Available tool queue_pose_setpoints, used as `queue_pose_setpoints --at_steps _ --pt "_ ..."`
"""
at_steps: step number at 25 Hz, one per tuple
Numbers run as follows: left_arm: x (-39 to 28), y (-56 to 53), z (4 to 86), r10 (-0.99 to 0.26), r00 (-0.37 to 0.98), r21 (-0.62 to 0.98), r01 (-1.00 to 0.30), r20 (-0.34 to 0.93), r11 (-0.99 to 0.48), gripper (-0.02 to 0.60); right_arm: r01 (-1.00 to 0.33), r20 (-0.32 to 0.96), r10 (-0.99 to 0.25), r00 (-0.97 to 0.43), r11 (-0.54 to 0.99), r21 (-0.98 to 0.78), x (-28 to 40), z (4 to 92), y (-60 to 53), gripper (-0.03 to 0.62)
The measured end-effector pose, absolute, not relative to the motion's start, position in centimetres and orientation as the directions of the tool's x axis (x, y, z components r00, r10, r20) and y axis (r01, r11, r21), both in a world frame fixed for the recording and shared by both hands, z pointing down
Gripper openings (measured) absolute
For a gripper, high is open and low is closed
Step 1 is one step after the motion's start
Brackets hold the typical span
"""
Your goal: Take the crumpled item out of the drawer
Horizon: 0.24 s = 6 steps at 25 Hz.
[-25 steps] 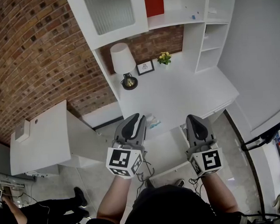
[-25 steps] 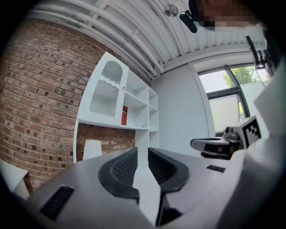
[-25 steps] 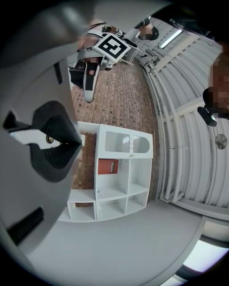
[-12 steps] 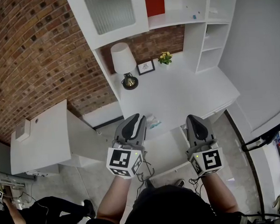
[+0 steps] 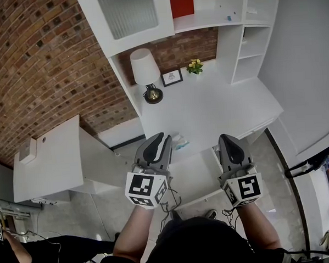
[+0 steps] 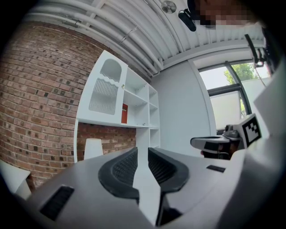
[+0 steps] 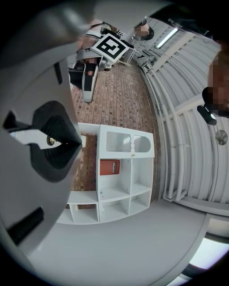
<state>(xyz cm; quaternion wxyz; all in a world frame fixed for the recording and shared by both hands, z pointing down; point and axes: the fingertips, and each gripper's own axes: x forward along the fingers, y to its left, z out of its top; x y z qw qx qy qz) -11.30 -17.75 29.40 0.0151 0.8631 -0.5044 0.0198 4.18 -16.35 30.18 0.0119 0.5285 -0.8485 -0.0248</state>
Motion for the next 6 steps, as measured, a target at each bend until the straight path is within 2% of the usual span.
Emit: queue_pose_setpoints --at_steps 6 --pt "-10.41 -17.99 29.46 -0.874 0.483 0.003 -0.875 0.053 -0.484 0.071 -0.886 0.001 -0.888 -0.460 0.459 0.059 4.92 30.59 -16.63 0.000"
